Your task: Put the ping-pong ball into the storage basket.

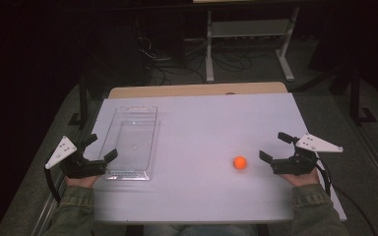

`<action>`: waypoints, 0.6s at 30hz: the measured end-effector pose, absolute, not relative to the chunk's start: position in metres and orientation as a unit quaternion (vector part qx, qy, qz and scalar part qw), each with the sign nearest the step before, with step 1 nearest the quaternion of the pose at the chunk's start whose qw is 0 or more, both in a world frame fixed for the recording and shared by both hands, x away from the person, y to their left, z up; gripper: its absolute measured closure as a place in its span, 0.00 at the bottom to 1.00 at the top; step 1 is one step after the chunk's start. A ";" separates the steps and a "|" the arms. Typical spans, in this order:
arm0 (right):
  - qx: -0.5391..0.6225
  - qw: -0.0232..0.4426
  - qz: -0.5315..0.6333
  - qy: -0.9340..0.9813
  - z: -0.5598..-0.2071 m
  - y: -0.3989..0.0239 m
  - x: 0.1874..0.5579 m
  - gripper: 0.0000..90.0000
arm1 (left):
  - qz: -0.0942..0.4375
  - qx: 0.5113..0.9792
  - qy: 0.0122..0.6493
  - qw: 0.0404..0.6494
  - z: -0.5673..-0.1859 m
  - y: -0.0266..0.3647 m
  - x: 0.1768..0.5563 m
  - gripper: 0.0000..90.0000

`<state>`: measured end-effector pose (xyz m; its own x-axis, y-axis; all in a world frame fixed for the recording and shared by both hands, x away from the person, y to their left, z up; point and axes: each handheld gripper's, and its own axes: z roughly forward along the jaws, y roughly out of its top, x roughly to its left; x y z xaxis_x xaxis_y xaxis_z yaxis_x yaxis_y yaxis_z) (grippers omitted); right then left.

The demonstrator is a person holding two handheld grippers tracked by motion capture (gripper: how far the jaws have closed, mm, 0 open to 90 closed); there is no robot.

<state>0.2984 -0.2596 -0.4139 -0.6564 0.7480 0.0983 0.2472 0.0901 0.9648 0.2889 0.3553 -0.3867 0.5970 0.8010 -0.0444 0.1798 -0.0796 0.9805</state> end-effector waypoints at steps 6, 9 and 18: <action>0.353 0.215 0.575 0.707 -0.414 -0.260 0.299 0.00 | 0.266 0.689 0.360 0.569 -0.385 0.354 0.288 0.00; 0.352 0.215 0.574 0.708 -0.414 -0.260 0.299 0.00 | 0.262 0.695 0.362 0.563 -0.384 0.352 0.290 0.00; 0.353 0.214 0.572 0.709 -0.414 -0.260 0.299 0.00 | 0.268 0.731 0.335 0.531 -0.375 0.336 0.293 0.00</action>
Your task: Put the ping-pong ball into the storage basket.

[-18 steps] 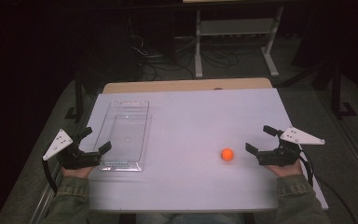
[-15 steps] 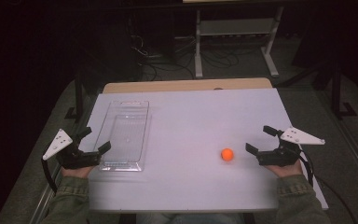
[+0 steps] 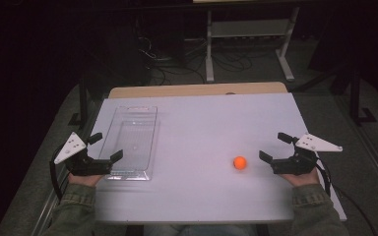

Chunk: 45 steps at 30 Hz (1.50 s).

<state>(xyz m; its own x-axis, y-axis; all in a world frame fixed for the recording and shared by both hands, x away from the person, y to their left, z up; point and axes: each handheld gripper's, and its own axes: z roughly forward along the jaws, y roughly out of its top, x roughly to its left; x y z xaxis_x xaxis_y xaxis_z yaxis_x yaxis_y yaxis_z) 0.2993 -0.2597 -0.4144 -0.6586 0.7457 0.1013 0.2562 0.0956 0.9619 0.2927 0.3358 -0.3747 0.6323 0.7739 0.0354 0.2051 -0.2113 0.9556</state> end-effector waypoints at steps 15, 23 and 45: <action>0.350 0.216 0.573 0.709 -0.414 -0.259 0.298 0.00 | 0.262 0.768 0.298 0.504 -0.349 0.310 0.304 0.00; 0.350 0.214 0.573 0.709 -0.414 -0.259 0.298 0.00 | 0.251 0.787 0.282 0.488 -0.339 0.295 0.313 0.00; 0.350 0.211 0.574 0.709 -0.413 -0.259 0.298 0.00 | 0.241 0.829 0.243 0.443 -0.327 0.252 0.331 0.00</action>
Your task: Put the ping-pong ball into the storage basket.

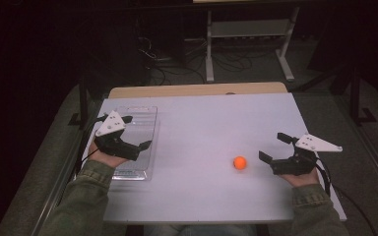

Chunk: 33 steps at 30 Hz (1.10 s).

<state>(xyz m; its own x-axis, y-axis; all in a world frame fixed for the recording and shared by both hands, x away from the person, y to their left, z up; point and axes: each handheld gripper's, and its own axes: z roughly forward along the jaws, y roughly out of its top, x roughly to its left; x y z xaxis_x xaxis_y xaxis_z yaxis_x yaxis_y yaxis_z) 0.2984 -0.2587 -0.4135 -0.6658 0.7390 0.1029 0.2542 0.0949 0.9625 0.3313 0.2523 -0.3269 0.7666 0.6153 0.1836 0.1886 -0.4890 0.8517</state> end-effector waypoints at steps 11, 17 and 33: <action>0.349 0.206 0.574 0.711 -0.414 -0.258 0.299 0.00 | 0.230 0.837 0.227 0.441 -0.323 0.235 0.338 0.00; 0.350 0.209 0.574 0.710 -0.413 -0.259 0.299 0.00 | 0.224 0.842 0.220 0.439 -0.322 0.228 0.341 0.00; 0.349 0.207 0.574 0.711 -0.413 -0.258 0.299 0.00 | 0.202 0.856 0.203 0.430 -0.322 0.206 0.349 0.00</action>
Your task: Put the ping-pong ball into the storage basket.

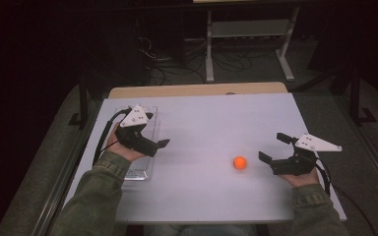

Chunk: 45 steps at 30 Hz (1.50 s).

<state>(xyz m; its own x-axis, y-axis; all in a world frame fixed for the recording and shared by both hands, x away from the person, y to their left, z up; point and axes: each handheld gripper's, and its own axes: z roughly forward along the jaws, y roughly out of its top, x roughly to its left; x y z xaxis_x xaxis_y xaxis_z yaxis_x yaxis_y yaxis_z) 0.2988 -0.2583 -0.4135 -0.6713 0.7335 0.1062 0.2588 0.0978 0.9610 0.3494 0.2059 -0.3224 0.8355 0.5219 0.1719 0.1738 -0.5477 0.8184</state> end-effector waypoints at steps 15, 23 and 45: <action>0.347 0.205 0.572 0.714 -0.414 -0.257 0.299 0.00 | 0.183 0.865 0.185 0.429 -0.324 0.181 0.358 0.00; 0.347 0.205 0.573 0.714 -0.414 -0.258 0.299 0.00 | 0.176 0.870 0.175 0.425 -0.327 0.169 0.360 0.00; 0.346 0.205 0.575 0.712 -0.413 -0.258 0.298 0.00 | 0.147 0.886 0.151 0.414 -0.341 0.128 0.370 0.00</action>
<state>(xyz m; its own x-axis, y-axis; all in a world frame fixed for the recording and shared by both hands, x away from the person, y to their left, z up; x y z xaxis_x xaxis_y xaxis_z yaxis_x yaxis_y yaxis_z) 0.2981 -0.2581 -0.4133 -0.6760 0.7292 0.1061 0.2573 0.0987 0.9613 0.3701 0.1282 -0.3405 0.9110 0.3894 0.1361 0.1456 -0.6122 0.7772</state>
